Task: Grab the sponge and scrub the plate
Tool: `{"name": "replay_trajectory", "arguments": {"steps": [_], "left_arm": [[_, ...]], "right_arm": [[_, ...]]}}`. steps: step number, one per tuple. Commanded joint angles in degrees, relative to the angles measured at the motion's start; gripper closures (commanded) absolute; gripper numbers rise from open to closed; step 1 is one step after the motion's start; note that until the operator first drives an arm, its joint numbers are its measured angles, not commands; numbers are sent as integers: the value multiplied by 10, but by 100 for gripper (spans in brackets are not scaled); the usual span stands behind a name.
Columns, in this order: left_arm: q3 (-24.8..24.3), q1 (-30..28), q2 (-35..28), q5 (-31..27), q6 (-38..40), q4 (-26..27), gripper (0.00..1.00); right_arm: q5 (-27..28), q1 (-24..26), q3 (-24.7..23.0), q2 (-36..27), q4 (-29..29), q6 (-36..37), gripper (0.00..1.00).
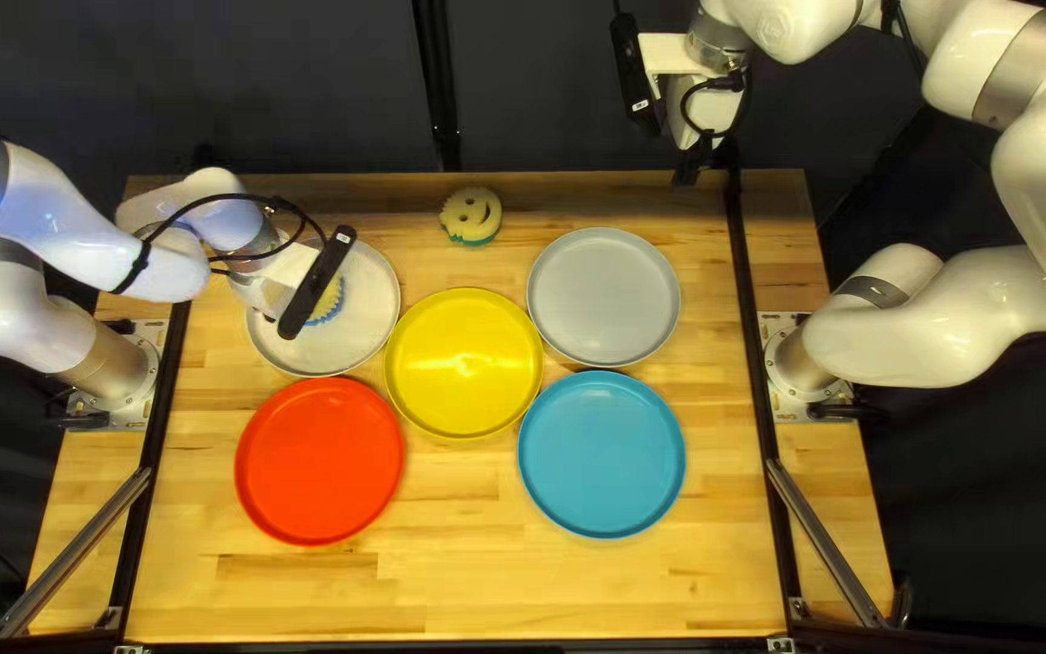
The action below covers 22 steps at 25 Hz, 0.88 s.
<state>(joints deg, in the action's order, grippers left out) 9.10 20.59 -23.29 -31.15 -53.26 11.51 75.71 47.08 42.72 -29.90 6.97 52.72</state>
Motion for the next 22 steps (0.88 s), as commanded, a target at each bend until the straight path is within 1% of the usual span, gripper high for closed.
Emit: {"name": "replay_trajectory", "arguments": {"steps": [1, 3, 10, 14, 18, 22], "left_arm": [[0, -1, -8, -9, 10, -8, 100], [10, -9, 5, -5, 15, -5, 100], [95, -44, 93, 15, 28, -3, 100], [134, -66, 142, 36, 27, 5, 100], [143, -81, 158, 49, 25, 8, 100], [112, -87, 130, 49, 29, 3, 100]], "right_arm": [[0, 0, 0, 0, 0, 0, 0], [0, 0, 0, 0, 0, 0, 0], [0, 0, 0, 0, 0, 0, 0], [0, 0, 0, 0, 0, 0, 0], [0, 0, 0, 0, 0, 0, 0], [0, 0, 0, 0, 0, 0, 0]]}}
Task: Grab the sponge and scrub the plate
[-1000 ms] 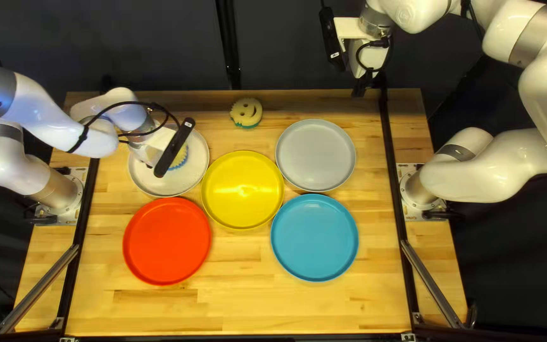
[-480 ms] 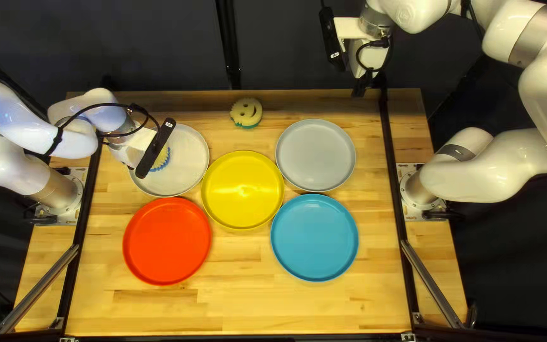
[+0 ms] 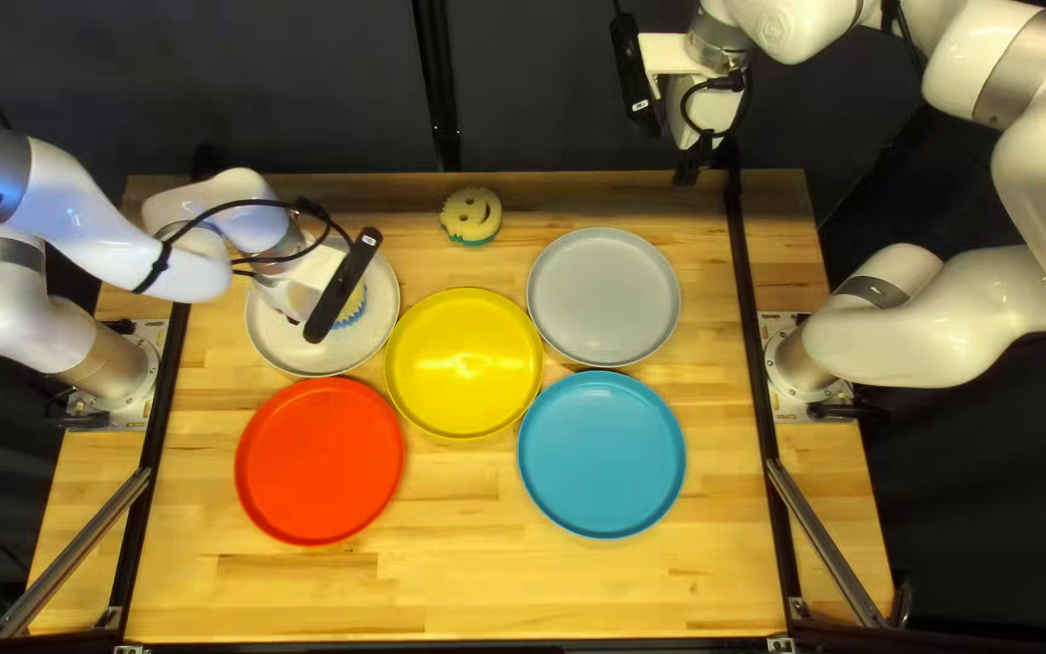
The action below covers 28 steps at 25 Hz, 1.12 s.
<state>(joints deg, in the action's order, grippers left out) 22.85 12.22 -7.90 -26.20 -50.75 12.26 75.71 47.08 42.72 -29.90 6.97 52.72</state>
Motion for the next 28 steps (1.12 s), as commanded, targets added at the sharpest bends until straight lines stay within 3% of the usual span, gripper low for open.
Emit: {"name": "replay_trajectory", "arguments": {"steps": [1, 13, 20, 28], "left_arm": [[-36, -3, -39, -6, 7, -8, 100], [-115, -16, -147, -48, 62, -37, 100], [-92, -53, -127, -40, 93, -38, 100], [-40, -69, -54, -4, 81, -27, 100]], "right_arm": [[0, 0, 0, 0, 0, 0, 0], [0, 0, 0, 0, 0, 0, 0], [0, 0, 0, 0, 0, 0, 0], [0, 0, 0, 0, 0, 0, 0]]}}
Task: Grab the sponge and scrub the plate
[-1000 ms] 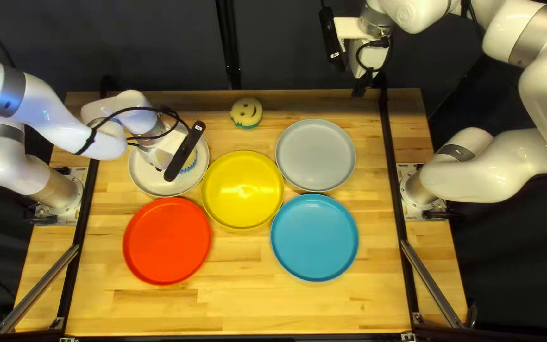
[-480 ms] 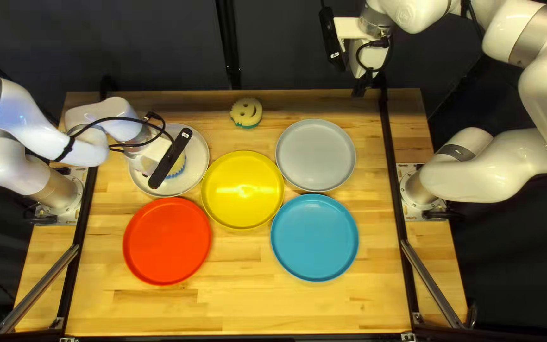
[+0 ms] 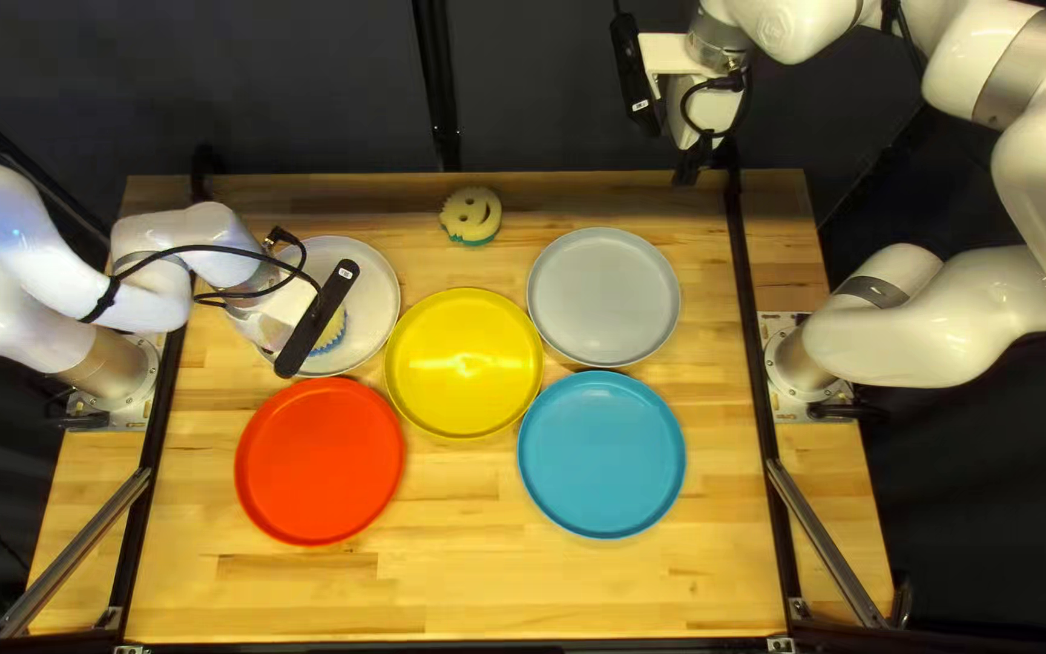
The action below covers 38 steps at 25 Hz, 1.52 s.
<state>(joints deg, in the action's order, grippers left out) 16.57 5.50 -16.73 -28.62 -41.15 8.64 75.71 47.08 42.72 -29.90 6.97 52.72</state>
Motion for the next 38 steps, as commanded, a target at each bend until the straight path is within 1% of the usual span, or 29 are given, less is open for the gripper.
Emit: {"name": "replay_trajectory", "arguments": {"steps": [1, 3, 6, 14, 17, 19, 21, 26, 30, 31, 32, 34, 36, 38], "left_arm": [[26, -2, 39, 23, -18, 11, 100], [29, -2, 45, 28, -25, 15, 100], [7, 4, 21, 22, -31, 15, 100], [-73, 38, -82, -21, -35, 7, 100], [-88, 53, -95, -28, -44, 10, 100], [-89, 58, -92, -27, -48, 13, 100], [-85, 57, -89, -30, -46, 13, 100], [-46, 35, -43, -15, -35, 18, 100], [7, 10, 28, 17, -36, 31, 100], [13, 8, 36, 21, -38, 33, 100], [34, 0, 59, 28, -40, 36, 100], [56, -7, 79, 33, -42, 37, 100], [70, -11, 89, 34, -41, 34, 100], [72, -10, 92, 38, -46, 34, 100]], "right_arm": [[0, 0, 0, 0, 0, 0, 0], [0, 0, 0, 0, 0, 0, 0], [0, 0, 0, 0, 0, 0, 0], [0, 0, 0, 0, 0, 0, 0], [0, 0, 0, 0, 0, 0, 0], [0, 0, 0, 0, 0, 0, 0], [0, 0, 0, 0, 0, 0, 0], [0, 0, 0, 0, 0, 0, 0], [0, 0, 0, 0, 0, 0, 0], [0, 0, 0, 0, 0, 0, 0], [0, 0, 0, 0, 0, 0, 0], [0, 0, 0, 0, 0, 0, 0], [0, 0, 0, 0, 0, 0, 0], [0, 0, 0, 0, 0, 0, 0]]}}
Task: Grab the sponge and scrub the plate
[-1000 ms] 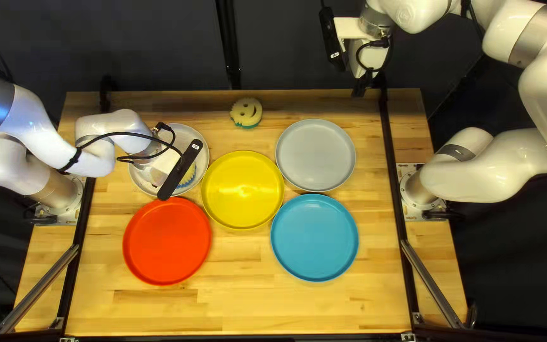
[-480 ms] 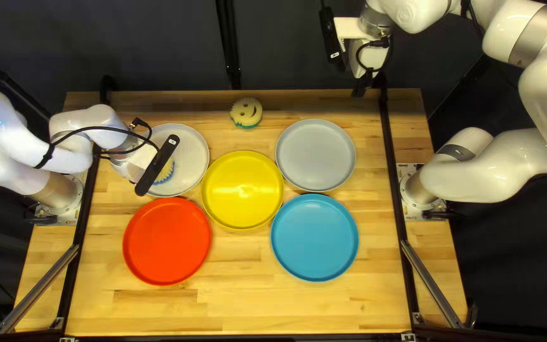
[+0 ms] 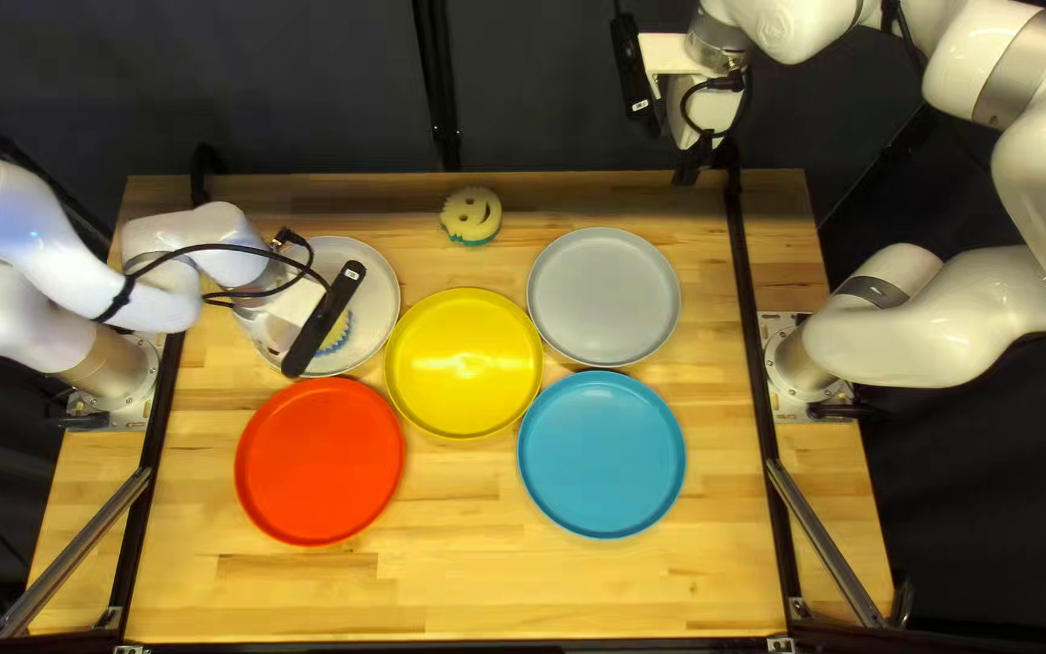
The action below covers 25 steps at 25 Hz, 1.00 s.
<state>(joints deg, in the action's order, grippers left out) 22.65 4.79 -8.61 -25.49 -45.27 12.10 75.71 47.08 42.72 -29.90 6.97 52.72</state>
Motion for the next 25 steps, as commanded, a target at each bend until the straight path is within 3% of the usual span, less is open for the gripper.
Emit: {"name": "replay_trajectory", "arguments": {"steps": [1, 7, 12, 19, 25], "left_arm": [[7, 0, 9, 10, -12, 2, 100], [-45, 27, -40, 2, -34, 7, 100], [-47, 35, -90, -44, 1, -27, 100], [25, 3, -111, -112, 86, -106, 100], [80, -60, -61, -88, 152, -155, 100]], "right_arm": [[0, 0, 0, 0, 0, 0, 0], [0, 0, 0, 0, 0, 0, 0], [0, 0, 0, 0, 0, 0, 0], [0, 0, 0, 0, 0, 0, 0], [0, 0, 0, 0, 0, 0, 0]]}}
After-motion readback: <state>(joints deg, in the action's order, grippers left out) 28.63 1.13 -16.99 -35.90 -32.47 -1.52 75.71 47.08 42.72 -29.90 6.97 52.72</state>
